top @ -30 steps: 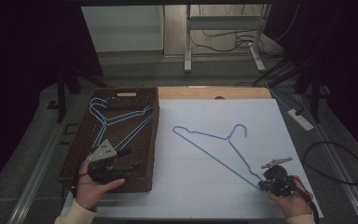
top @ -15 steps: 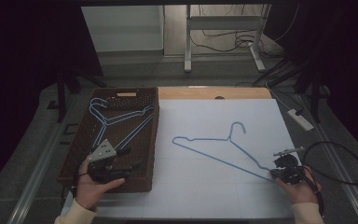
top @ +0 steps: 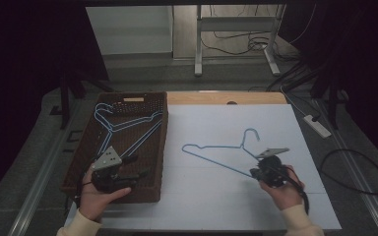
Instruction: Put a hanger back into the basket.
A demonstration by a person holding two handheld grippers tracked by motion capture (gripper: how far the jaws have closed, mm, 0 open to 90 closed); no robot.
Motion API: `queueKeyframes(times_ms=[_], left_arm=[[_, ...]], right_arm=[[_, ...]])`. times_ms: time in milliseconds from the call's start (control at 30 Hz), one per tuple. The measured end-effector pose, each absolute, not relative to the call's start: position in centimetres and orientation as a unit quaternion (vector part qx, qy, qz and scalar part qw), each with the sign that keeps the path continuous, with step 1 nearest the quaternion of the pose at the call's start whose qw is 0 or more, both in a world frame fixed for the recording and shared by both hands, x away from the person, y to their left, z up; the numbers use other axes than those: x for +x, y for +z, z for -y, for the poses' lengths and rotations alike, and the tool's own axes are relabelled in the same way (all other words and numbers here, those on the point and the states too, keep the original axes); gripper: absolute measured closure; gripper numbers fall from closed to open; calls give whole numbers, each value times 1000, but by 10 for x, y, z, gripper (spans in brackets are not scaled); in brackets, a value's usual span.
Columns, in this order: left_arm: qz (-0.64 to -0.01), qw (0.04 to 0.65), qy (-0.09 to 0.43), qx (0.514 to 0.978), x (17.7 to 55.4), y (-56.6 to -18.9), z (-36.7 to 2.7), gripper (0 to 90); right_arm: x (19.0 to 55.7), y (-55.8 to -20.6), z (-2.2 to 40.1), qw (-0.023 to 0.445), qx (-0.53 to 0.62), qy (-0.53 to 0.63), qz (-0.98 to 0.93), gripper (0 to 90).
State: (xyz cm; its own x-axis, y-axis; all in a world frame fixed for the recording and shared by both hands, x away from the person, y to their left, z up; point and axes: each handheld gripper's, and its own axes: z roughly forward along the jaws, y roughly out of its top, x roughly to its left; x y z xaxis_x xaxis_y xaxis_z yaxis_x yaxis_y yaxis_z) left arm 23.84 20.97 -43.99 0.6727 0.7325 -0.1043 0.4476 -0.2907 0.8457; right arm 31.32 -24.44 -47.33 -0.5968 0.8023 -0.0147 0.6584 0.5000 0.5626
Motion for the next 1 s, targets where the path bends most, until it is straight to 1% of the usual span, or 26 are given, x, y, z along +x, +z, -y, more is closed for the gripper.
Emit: queueKeyframes(times_ms=[100,167,233,267,300,333,367,433,600,700,767,1000], left_arm=[[-376,465,155,786,238,-439,-212,362],[-377,466,156,785,238,-439,-213,362],[-377,466,155,786,238,-439,-213,362],[-377,466,155,786,238,-439,-213,363],[-375,466,155,787,238,-439,-213,367],[-375,466,155,787,238,-439,-213,369],[-374,466,155,787,237,-438,-213,370],[-374,467,155,786,237,-438,-213,371],[-376,466,154,786,238,-439,-214,370],[-376,467,155,786,238,-438,-214,369],[-375,468,157,785,237,-437,-215,369],[-377,470,155,783,238,-438,-217,369]], right_arm=[[321,-477,213,121,402,278,-864,900],[331,-480,184,117,379,283,-873,900],[340,-482,170,115,374,288,-874,900],[340,-482,170,115,374,288,-874,900],[352,-488,157,104,377,294,-872,900],[352,-488,157,104,377,294,-872,900],[361,-494,148,98,383,299,-869,900],[363,-496,146,97,383,300,-868,900],[385,-504,131,95,399,306,-859,900],[390,-505,127,101,397,302,-861,900],[396,-511,124,100,402,297,-860,900],[392,-515,121,88,390,294,-868,900]])
